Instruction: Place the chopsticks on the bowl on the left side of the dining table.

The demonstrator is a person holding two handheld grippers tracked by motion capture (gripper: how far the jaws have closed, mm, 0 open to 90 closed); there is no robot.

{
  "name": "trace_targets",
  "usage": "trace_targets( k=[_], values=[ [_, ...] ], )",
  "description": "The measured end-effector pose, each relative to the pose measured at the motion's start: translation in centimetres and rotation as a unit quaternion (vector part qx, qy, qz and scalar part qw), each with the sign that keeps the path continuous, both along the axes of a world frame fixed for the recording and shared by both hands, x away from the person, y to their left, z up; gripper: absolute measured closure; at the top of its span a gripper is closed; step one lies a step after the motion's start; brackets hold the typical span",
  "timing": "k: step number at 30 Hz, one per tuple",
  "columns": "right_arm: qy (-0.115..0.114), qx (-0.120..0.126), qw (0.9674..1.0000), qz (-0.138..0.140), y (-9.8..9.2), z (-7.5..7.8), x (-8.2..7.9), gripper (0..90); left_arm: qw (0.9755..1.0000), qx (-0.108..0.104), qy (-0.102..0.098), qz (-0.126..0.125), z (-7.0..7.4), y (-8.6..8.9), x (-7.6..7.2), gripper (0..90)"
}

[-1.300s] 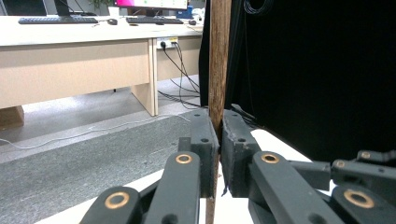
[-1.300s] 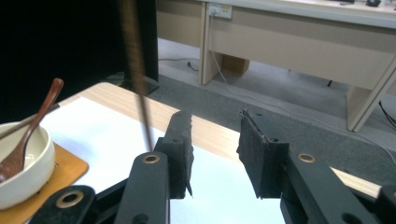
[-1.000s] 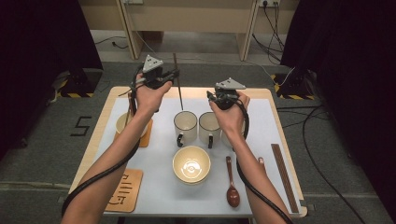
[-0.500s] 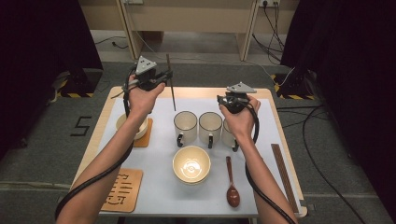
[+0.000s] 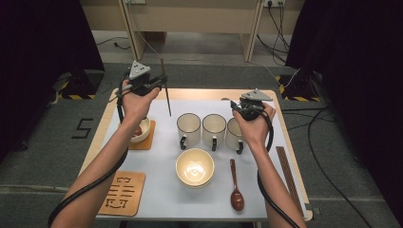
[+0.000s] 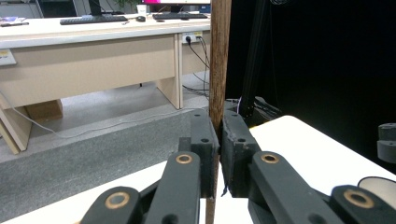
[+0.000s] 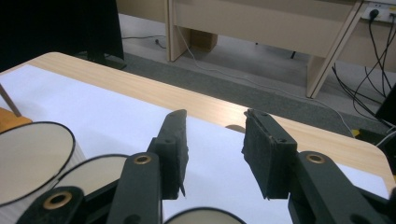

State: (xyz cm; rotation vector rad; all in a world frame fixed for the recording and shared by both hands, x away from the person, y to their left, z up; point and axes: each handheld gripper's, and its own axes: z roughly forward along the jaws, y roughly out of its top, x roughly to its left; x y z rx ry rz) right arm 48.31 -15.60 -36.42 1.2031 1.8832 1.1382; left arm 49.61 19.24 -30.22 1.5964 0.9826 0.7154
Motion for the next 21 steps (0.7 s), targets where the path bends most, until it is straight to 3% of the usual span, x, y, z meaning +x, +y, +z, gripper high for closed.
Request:
trace_targets(
  k=[21],
  values=[
    [-0.021,0.002,0.9995,-0.025,-2.9,-1.1,-2.4,59.6,0.9998,0.006,0.011,0.015,-0.9,2.5,-1.9,83.6]
  ],
)
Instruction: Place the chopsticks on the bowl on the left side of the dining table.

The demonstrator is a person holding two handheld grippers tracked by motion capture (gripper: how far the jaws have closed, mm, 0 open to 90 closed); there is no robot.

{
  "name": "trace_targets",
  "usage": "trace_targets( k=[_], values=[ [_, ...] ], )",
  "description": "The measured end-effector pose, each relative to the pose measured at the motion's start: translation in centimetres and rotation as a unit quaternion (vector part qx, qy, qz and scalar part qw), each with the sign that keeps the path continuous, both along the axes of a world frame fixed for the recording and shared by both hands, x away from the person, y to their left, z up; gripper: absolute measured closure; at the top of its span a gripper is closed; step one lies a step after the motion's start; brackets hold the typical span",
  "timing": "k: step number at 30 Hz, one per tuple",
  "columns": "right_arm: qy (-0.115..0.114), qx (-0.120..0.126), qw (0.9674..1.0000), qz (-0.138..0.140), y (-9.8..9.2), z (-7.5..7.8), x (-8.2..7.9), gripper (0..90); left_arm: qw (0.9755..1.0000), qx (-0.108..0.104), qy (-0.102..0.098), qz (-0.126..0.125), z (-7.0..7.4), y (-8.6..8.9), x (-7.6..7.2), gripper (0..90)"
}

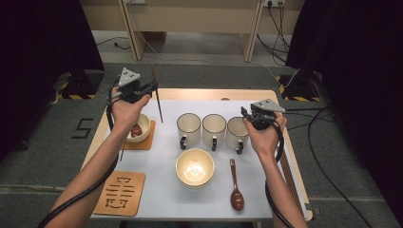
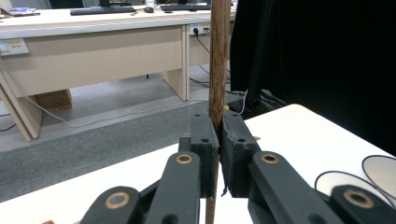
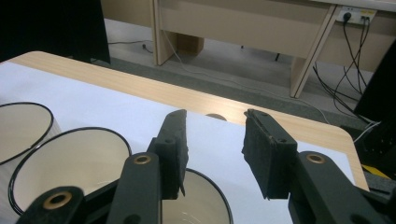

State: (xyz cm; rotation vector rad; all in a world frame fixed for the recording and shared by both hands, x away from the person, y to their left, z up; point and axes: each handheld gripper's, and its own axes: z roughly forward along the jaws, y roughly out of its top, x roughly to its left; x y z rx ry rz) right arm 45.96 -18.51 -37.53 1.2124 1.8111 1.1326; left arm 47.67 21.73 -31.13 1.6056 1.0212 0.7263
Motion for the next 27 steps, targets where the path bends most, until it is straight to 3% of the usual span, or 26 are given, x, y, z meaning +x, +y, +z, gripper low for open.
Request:
trace_targets(
  k=[16,27],
  values=[
    [-0.015,0.01,0.9997,-0.018,-2.1,-0.5,-2.0,59.5,0.9999,0.002,0.004,0.01,-0.2,1.7,-2.3,83.6],
    [-0.017,0.025,0.9989,-0.035,-3.6,-1.8,-3.3,59.4,0.9999,0.006,0.005,0.013,-0.4,2.4,-3.6,83.6]
  ],
)
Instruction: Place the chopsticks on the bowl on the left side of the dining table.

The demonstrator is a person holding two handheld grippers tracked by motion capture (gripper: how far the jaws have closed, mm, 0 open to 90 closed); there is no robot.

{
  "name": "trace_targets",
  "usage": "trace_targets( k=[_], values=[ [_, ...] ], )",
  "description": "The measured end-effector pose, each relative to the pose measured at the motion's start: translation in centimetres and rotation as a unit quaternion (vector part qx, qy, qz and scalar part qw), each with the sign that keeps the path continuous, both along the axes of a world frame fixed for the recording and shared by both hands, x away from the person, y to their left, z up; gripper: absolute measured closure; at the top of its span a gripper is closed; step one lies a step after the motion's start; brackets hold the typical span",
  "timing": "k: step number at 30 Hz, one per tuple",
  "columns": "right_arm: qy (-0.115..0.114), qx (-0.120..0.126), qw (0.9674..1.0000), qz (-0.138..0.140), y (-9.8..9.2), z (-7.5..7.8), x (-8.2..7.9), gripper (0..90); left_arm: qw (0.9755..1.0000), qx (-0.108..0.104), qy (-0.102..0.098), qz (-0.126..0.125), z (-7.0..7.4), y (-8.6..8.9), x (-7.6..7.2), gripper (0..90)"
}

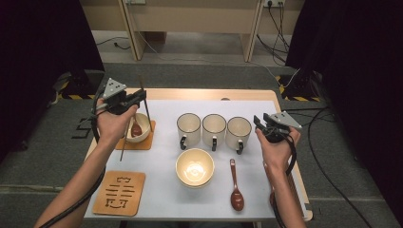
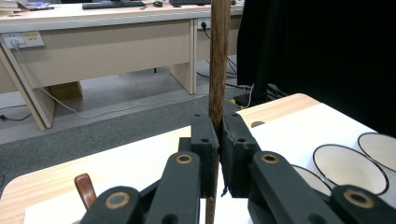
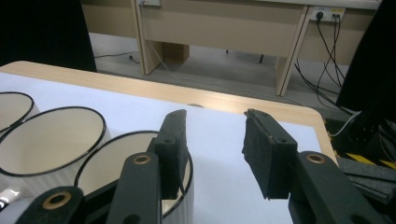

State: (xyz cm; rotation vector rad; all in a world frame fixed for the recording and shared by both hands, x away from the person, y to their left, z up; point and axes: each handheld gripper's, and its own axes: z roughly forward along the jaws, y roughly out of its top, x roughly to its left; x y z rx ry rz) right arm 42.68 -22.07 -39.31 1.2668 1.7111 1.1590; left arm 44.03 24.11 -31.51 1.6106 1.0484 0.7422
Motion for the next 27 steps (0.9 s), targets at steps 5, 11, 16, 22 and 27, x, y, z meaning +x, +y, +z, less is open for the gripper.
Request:
trace_targets(
  k=[5,11,16,22,27],
  values=[
    [0.0,0.008,0.9999,-0.006,-0.5,-0.8,-0.6,59.2,1.0,0.001,0.005,-0.002,-0.3,0.2,-0.8,83.6],
    [0.0,0.019,0.9997,-0.013,-1.3,-1.7,-0.9,58.9,0.9999,-0.003,0.009,-0.004,-0.5,0.6,-1.6,83.6],
    [-0.002,0.02,0.9996,-0.018,-1.7,-1.7,-1.1,58.9,0.9999,-0.005,0.01,-0.004,-0.7,0.8,-2.1,83.6],
    [-0.003,0.018,0.9996,-0.022,-1.8,-1.7,-1.3,58.8,0.9999,-0.008,0.014,-0.005,-0.8,1.0,-2.8,83.6],
    [-0.002,0.021,0.9995,-0.022,-1.9,-1.8,-1.4,58.6,0.9998,-0.007,0.017,-0.005,-0.9,1.1,-3.5,83.6]
  ],
)
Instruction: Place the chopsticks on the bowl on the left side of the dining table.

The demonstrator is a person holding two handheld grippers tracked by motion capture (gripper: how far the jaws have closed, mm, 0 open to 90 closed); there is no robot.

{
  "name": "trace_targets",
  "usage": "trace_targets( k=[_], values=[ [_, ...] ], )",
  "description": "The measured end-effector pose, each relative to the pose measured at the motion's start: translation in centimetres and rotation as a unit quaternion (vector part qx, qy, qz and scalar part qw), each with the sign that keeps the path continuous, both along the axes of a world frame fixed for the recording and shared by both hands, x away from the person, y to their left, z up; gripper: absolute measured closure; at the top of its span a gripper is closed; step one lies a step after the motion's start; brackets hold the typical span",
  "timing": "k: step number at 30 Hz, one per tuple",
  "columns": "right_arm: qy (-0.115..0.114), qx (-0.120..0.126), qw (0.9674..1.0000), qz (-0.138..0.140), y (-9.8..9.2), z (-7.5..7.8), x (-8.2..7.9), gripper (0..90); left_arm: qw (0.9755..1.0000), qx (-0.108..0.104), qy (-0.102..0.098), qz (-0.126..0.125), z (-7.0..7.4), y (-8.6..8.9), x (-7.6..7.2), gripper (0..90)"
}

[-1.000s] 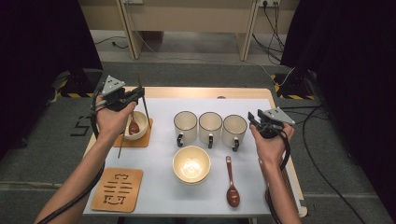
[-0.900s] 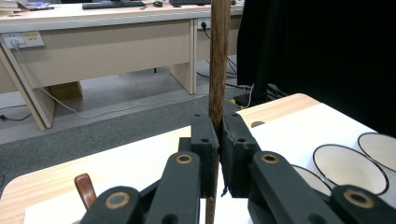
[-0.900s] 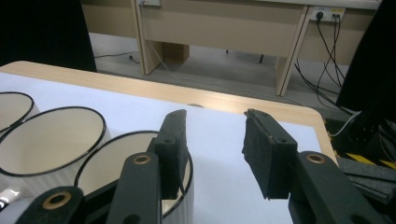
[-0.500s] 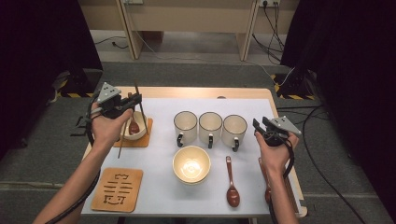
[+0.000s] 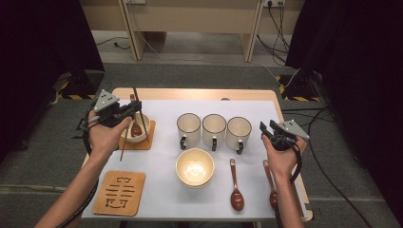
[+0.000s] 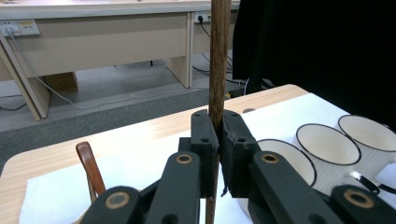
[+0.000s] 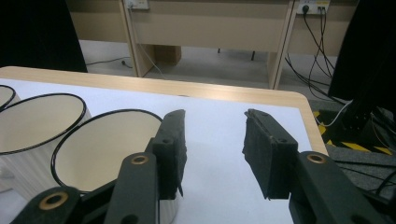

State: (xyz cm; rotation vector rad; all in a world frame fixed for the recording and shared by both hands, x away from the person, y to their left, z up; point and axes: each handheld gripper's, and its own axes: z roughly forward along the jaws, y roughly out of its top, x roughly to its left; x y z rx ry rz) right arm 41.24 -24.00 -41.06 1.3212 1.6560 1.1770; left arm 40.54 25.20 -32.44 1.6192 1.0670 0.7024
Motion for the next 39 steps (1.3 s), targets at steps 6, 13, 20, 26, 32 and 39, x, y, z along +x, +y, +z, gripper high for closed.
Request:
trace_targets(
  k=[6,13,20,26,32,39],
  values=[
    [-0.003,0.007,1.0,-0.001,0.0,0.1,-0.2,58.5,1.0,0.0,0.001,-0.004,-0.2,0.1,-0.9,83.6],
    [-0.003,0.011,0.9999,-0.002,-0.2,0.1,-0.3,58.4,1.0,-0.002,0.003,-0.009,-0.7,0.4,-1.9,83.6],
    [-0.002,0.012,0.9999,-0.003,-0.2,0.1,-0.5,58.3,0.9999,0.0,0.006,-0.009,-0.9,0.8,-2.9,83.6],
    [-0.003,0.012,0.9999,-0.004,-0.3,0.1,-0.5,58.2,1.0,0.002,0.007,-0.005,-1.1,1.1,-3.8,83.6],
    [-0.003,0.012,0.9999,-0.003,-0.2,0.1,-0.6,58.1,0.9999,0.004,0.011,-0.004,-1.2,1.4,-4.4,83.6],
    [-0.004,0.013,0.9999,-0.003,-0.1,0.1,-0.6,57.8,0.9999,0.004,0.009,-0.003,-1.4,2.0,-5.3,83.6]
  ],
)
